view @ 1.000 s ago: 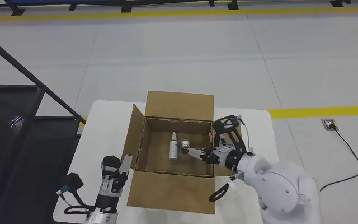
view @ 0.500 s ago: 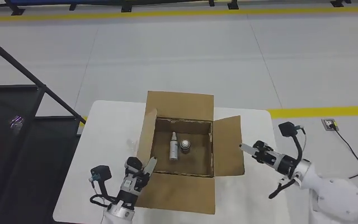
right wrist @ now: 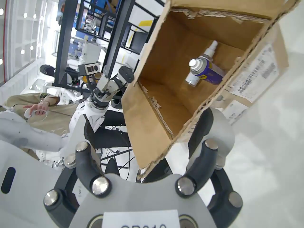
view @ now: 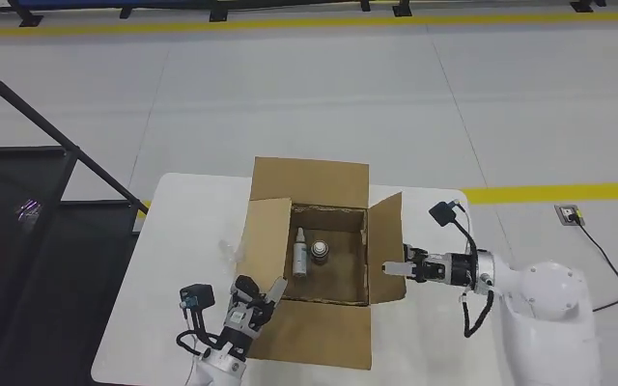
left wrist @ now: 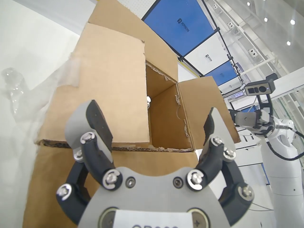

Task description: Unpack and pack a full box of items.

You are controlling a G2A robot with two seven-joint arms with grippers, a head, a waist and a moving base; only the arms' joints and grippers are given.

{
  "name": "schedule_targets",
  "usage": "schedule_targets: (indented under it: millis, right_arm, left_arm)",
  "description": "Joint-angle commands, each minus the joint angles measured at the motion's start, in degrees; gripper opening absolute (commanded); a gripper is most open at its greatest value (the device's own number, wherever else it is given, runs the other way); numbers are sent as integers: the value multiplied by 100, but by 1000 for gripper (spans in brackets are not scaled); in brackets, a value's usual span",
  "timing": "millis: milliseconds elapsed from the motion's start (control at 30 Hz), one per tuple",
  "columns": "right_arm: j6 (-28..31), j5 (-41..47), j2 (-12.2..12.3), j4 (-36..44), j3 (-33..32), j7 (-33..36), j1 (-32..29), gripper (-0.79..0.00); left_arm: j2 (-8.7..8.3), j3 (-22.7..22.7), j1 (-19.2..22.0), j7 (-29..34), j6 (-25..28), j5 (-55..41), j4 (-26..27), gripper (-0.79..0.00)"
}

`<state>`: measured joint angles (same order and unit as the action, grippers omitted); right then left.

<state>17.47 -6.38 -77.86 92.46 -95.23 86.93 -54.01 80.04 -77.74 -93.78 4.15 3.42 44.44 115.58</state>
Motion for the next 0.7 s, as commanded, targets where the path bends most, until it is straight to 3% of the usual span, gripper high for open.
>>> schedule_targets:
  millis: [0, 133, 400, 667]
  right_arm:
    - [1, 138, 24, -41, 315, -13, 101, 0]
    - [208, 67, 49, -258, 878, -226, 276, 0]
    - [184, -991, 7, -605, 1921, -1232, 513, 0]
    - [69, -1320, 28, -931, 2322, -1606, 659, 0]
  left_arm:
    - [-1, 3, 18, -13, -23, -35, -49, 0]
    - [1, 21, 108, -35, -76, -108, -182, 0]
    - [16, 13, 175, -295, -219, -362, -281, 0]
    - [-17, -453, -170, -634, -116, -676, 199, 0]
